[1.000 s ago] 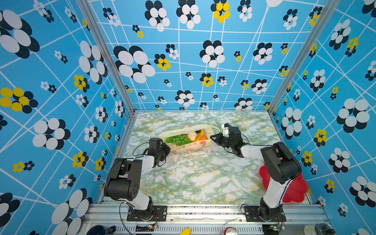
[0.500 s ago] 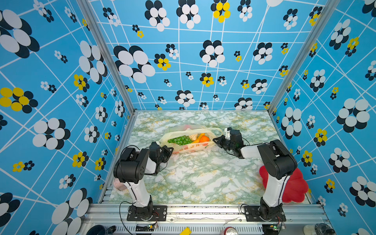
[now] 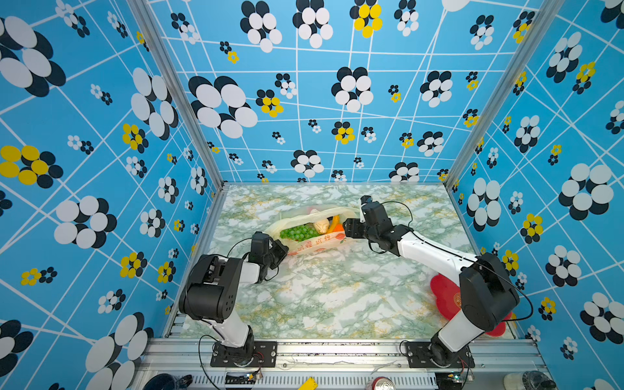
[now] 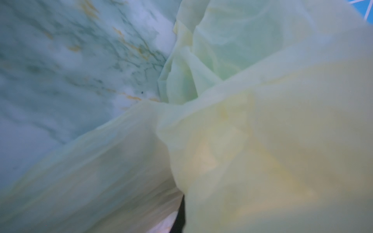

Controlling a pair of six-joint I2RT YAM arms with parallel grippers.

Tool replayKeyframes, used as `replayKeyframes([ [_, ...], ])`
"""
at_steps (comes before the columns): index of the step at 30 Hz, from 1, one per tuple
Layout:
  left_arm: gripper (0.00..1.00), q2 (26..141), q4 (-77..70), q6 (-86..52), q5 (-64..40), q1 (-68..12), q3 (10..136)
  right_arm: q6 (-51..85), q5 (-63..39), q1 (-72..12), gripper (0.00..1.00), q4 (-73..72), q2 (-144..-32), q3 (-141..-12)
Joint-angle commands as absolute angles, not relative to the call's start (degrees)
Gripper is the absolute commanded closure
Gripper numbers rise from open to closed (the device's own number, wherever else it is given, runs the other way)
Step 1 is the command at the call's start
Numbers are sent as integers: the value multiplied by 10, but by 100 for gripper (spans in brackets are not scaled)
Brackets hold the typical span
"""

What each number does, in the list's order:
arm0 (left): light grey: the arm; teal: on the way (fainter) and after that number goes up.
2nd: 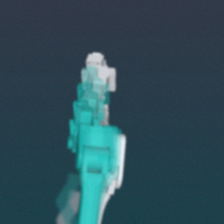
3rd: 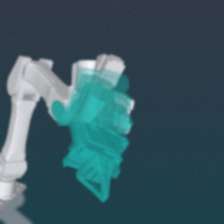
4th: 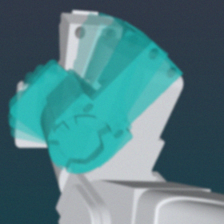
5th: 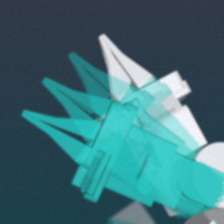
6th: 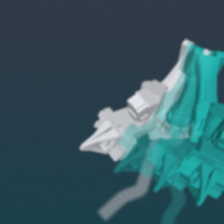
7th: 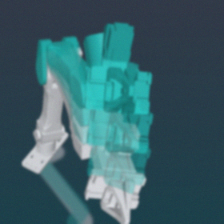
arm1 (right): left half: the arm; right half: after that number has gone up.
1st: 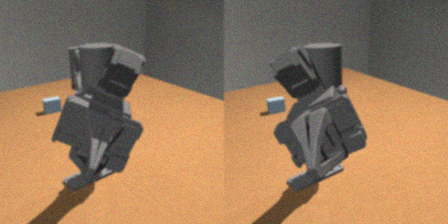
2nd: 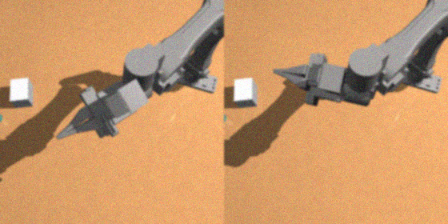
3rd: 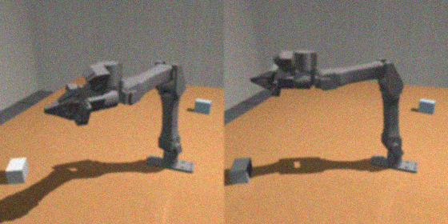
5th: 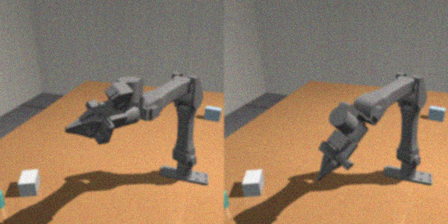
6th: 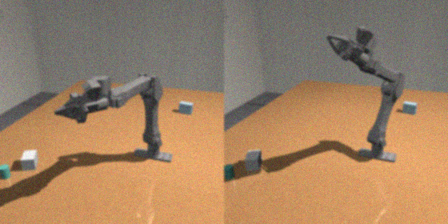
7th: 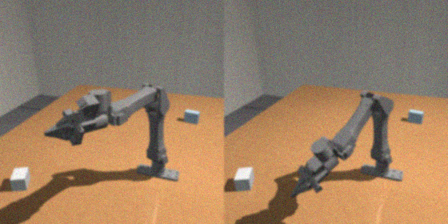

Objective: Take fruits out of the plastic bag
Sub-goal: Spread open the plastic bag at the top-center of the table.

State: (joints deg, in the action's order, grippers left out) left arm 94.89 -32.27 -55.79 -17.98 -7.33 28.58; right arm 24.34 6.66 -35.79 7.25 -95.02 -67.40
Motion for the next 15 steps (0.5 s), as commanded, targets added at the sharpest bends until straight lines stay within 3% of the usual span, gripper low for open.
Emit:
replayKeyframes([
  [1,100,928,-272,-529,-167,-82,296,158,134,-396,25,174,-985,-739],
  [8,100,886,-209,-495,-147,-102,310,156,61,-418,34,208,-1143,-902],
  [15,100,868,-155,-458,-138,-117,326,131,72,-396,40,272,-1286,-1119],
])
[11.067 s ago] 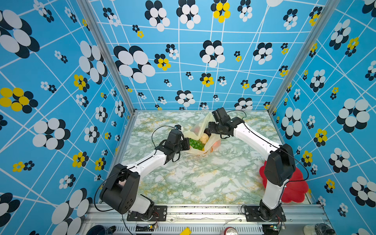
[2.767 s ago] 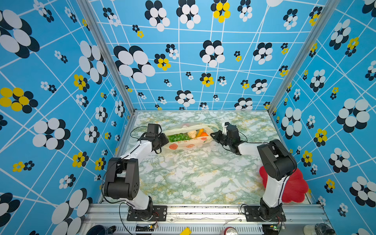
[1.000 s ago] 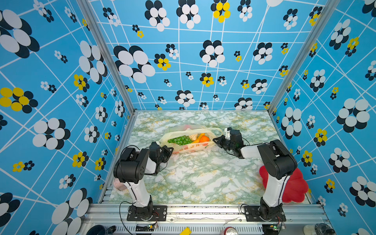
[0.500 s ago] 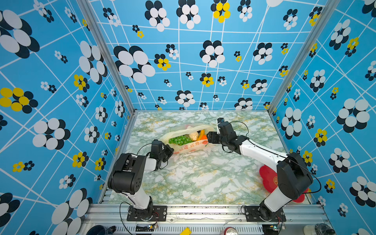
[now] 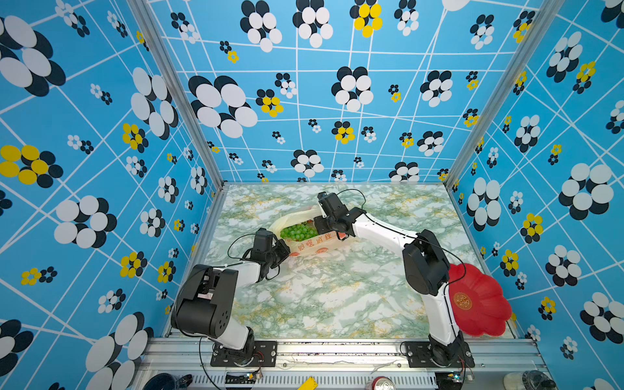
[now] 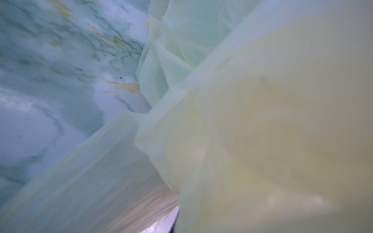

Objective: Take fruits out of the plastic bag
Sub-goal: Spread open the plastic bag at the top-center of the table.

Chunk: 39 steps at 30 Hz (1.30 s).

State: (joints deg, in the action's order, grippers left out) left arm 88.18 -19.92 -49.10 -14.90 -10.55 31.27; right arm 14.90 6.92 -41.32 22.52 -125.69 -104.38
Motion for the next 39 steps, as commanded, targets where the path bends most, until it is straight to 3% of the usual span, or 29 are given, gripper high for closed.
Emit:
replayKeyframes([
  [1,100,866,-148,-453,-133,-123,328,127,73,-390,41,282,-1302,-1150],
  [5,100,867,-137,-441,-115,-145,324,110,62,-365,42,345,-1399,-1318],
  [10,100,875,-171,-460,-121,-154,303,82,53,-346,37,388,-1511,-1513],
  [14,84,877,-143,-440,-109,-179,330,87,31,-343,35,433,-1537,-1609],
  [21,47,824,23,-377,6,-202,399,95,32,-361,23,434,-1389,-1435],
  [24,36,798,90,-360,54,-209,422,114,25,-366,18,420,-1315,-1337],
  [29,24,766,165,-335,92,-221,451,150,24,-374,13,368,-1198,-1172],
  [33,20,751,226,-323,139,-240,479,202,89,-376,11,345,-1130,-1062],
  [39,13,786,277,-275,207,-246,568,292,150,-369,8,299,-1103,-960],
])
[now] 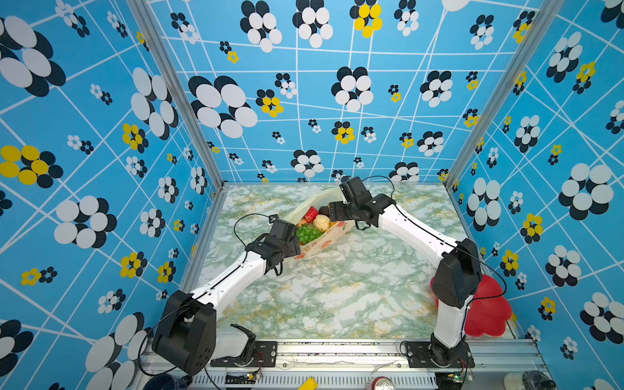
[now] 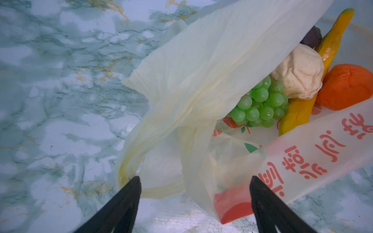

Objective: Take fruits out of the plastic bag
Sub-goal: Spread open the plastic bag at the top-center of the table, then rotate the plastic bag at the top-center of the table.

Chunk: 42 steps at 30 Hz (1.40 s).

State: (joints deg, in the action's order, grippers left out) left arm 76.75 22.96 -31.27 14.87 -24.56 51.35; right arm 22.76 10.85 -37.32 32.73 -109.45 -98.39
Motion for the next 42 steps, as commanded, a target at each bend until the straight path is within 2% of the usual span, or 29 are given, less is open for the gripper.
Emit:
replayKeyframes([
  [1,11,805,284,-269,211,-244,589,301,151,-368,8,299,-1111,-961],
  [6,9,903,309,-263,214,-228,679,344,144,-358,7,293,-1166,-990],
  [13,9,979,318,-258,196,-217,736,361,148,-349,9,304,-1210,-1009],
  [15,17,997,316,-271,193,-200,741,363,141,-345,14,298,-1215,-1001],
  [18,38,1000,278,-290,147,-160,719,373,112,-330,27,259,-1210,-962],
  [22,63,999,233,-312,79,-118,691,378,90,-306,56,209,-1196,-895],
  [26,79,1009,221,-319,50,-101,690,369,70,-292,77,187,-1192,-865],
  [30,86,1001,193,-333,27,-97,674,356,49,-288,93,164,-1182,-839],
  [33,88,998,187,-338,16,-97,675,349,32,-288,97,139,-1175,-815],
  [39,93,990,154,-343,-12,-99,673,323,-9,-289,100,92,-1187,-813],
  [42,95,981,143,-351,-15,-93,668,305,-36,-289,100,87,-1216,-867],
])
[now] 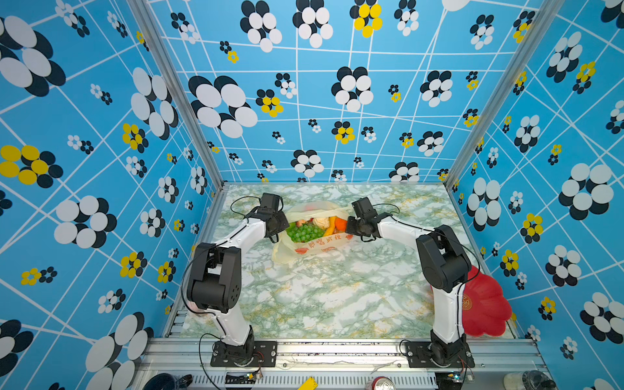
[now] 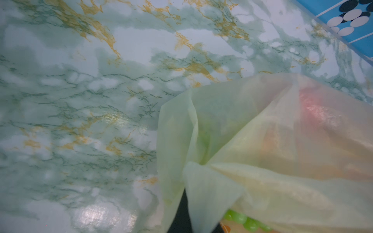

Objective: Take fruits out of the plastic bag
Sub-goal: Rotate the plastic bag at the top-center of the table.

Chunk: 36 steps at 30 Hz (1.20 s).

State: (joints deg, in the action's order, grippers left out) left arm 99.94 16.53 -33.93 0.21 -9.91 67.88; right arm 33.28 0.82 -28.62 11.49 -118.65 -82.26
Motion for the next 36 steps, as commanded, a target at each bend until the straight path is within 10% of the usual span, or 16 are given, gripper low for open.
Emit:
replayKeyframes([
  [1,96,976,140,-355,-14,-88,665,299,-42,-289,100,94,-1231,-894],
  [13,97,900,101,-350,-48,-39,584,278,-85,-323,97,225,-1395,-1224],
  [24,97,894,71,-365,-60,-73,565,268,-10,-335,18,276,-1304,-1149],
  [36,98,868,84,-349,-49,-71,549,310,31,-367,19,327,-1321,-1121],
])
